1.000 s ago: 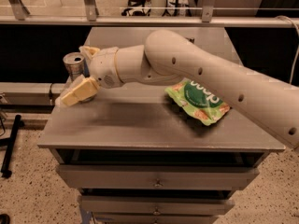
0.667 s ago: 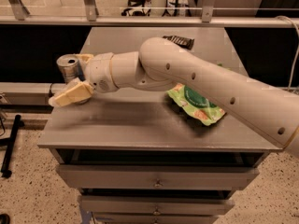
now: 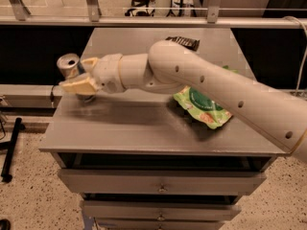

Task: Pick redbull can

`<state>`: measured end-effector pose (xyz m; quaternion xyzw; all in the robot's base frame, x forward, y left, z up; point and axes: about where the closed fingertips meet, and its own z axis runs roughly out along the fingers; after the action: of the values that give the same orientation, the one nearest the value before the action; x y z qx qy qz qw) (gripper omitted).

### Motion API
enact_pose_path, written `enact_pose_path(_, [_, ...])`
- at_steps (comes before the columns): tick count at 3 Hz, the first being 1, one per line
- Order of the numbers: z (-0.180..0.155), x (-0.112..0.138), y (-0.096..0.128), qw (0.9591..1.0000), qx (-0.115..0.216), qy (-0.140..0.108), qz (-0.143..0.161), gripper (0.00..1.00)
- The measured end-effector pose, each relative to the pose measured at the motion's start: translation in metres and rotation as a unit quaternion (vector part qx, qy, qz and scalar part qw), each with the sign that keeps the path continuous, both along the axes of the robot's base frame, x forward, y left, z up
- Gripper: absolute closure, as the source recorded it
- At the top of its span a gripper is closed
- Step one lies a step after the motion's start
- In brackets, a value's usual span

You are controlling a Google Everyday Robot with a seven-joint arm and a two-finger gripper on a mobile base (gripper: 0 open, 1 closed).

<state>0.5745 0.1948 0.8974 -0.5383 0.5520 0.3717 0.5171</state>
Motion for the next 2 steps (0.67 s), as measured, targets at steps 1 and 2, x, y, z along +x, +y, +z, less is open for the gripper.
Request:
enact_pose_path(1, [0.019, 0.015, -0.014, 0.9998, 0.009, -0.015, -0.014, 0.95])
enact_pose_path(2, [0.071, 0.045, -0.052, 0.9955, 0.059, -0.059, -0.045, 1.0])
